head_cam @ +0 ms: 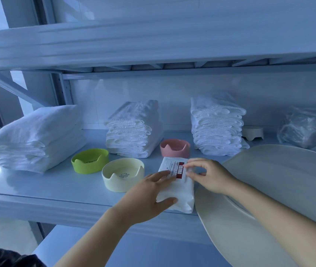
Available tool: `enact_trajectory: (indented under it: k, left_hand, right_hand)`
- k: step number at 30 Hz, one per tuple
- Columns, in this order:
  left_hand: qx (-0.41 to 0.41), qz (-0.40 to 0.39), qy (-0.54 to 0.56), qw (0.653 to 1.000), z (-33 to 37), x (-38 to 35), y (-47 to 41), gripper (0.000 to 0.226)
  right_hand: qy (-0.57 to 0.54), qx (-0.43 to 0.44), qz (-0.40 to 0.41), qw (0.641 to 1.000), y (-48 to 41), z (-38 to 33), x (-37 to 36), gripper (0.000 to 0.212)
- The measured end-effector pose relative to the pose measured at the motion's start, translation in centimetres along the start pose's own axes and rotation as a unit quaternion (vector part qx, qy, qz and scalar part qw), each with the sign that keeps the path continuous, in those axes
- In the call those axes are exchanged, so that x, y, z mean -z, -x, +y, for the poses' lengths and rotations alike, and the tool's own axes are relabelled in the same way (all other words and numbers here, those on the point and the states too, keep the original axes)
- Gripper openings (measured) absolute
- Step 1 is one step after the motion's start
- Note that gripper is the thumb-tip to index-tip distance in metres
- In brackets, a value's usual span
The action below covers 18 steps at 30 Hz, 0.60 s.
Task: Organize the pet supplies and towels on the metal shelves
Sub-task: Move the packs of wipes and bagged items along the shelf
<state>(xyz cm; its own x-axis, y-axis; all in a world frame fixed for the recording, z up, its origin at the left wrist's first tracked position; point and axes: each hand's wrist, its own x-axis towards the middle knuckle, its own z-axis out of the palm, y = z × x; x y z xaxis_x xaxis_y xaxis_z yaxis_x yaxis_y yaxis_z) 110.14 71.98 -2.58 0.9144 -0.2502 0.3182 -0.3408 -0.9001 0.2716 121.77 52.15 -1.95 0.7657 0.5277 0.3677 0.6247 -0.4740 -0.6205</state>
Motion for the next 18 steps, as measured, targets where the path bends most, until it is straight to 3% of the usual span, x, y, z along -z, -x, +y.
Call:
enact_trajectory:
  k: [12, 18]
  left_hand:
    - [0.021, 0.065, -0.027, 0.997, -0.1, -1.4, 0.7, 0.055]
    - [0.047, 0.071, -0.029, 0.996, 0.5, -2.1, -0.3, 0.057]
  right_hand:
    - [0.069, 0.028, -0.074, 0.994, 3.8, -3.4, -1.2, 0.062]
    - [0.113, 0.016, -0.06, 0.992, 4.0, -4.5, -1.2, 0.054]
